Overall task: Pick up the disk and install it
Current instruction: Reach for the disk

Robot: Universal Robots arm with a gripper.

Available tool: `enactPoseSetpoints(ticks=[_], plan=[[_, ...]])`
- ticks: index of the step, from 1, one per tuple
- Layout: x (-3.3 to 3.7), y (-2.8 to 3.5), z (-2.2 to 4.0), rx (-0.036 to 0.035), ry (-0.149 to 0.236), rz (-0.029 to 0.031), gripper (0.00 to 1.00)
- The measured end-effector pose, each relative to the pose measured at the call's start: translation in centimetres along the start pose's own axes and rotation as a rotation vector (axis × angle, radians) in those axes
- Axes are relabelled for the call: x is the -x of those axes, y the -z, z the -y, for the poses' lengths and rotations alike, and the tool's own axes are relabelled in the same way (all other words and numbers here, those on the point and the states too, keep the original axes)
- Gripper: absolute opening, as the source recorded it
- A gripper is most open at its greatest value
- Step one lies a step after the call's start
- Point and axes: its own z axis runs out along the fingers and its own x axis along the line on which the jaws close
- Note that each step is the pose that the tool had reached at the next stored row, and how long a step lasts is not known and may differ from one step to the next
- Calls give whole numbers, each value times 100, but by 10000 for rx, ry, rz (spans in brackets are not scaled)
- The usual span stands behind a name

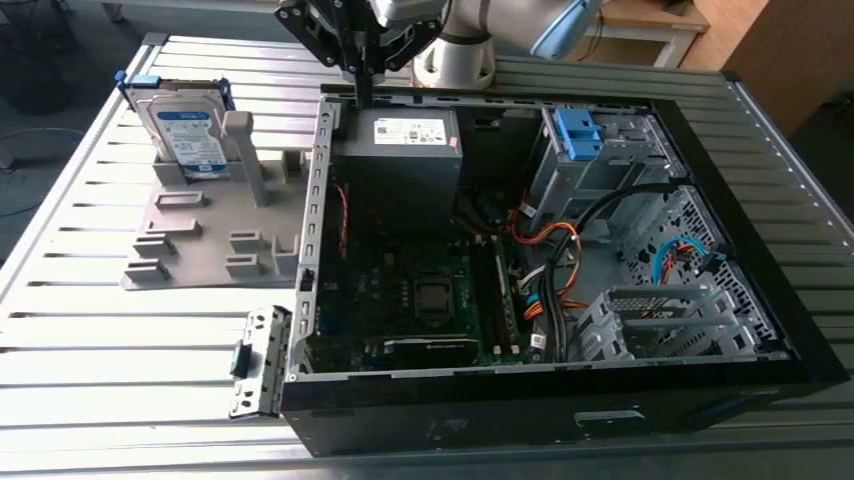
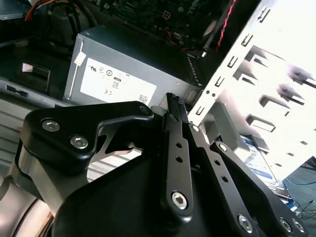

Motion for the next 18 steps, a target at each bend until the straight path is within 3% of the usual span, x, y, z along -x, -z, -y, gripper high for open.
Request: enactPoseSetpoints(ticks=[18], plan=[[-255,5,19,0,-1,-1,11]])
